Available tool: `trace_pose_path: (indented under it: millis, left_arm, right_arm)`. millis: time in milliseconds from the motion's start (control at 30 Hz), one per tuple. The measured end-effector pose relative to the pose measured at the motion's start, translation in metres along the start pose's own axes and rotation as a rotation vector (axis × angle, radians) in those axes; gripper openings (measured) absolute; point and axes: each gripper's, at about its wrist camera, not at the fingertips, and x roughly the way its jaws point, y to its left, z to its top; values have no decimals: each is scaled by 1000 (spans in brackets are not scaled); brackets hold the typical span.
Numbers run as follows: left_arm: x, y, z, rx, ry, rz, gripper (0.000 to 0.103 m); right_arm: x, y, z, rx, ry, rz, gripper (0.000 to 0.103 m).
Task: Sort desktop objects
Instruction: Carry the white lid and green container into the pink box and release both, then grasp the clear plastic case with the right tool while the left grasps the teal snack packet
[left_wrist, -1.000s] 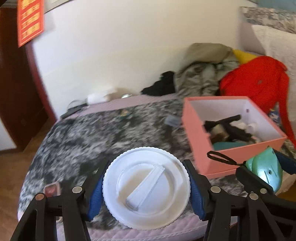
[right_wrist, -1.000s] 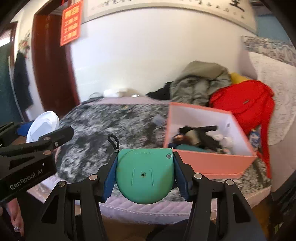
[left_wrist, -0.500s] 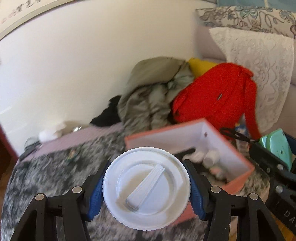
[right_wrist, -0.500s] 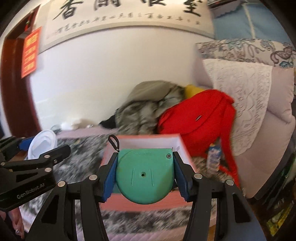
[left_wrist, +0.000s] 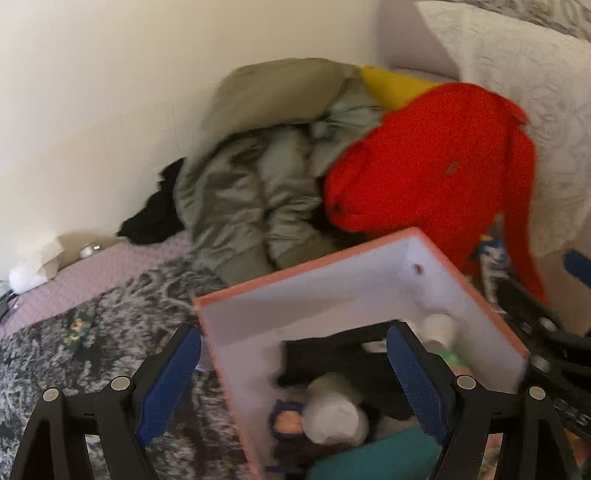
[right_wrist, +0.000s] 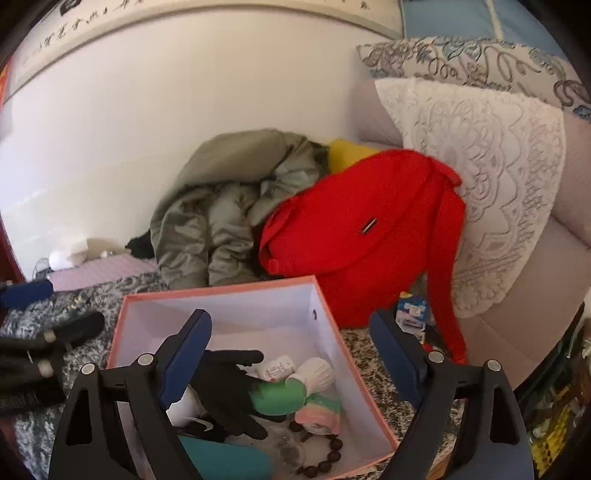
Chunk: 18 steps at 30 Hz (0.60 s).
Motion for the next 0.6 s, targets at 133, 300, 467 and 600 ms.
trace_pose_path:
  millis: [133,300,467,600]
  left_arm:
    - [-12,30,-4,-70,-5,-4,86]
    - [-61,70,-5,-111,-75,64,86]
    - [-132,110,-19,-165,-158,112,88]
    - [-176,135,-41,-177,-192,159,88]
  right_arm:
    - [6,5,-8,9,23,10,90]
    - [-28,17,-5,7,-18,24,92]
    - [-85,39,3,-10,-101,37,97]
    - [-130,67,6,-33,-158,67,99]
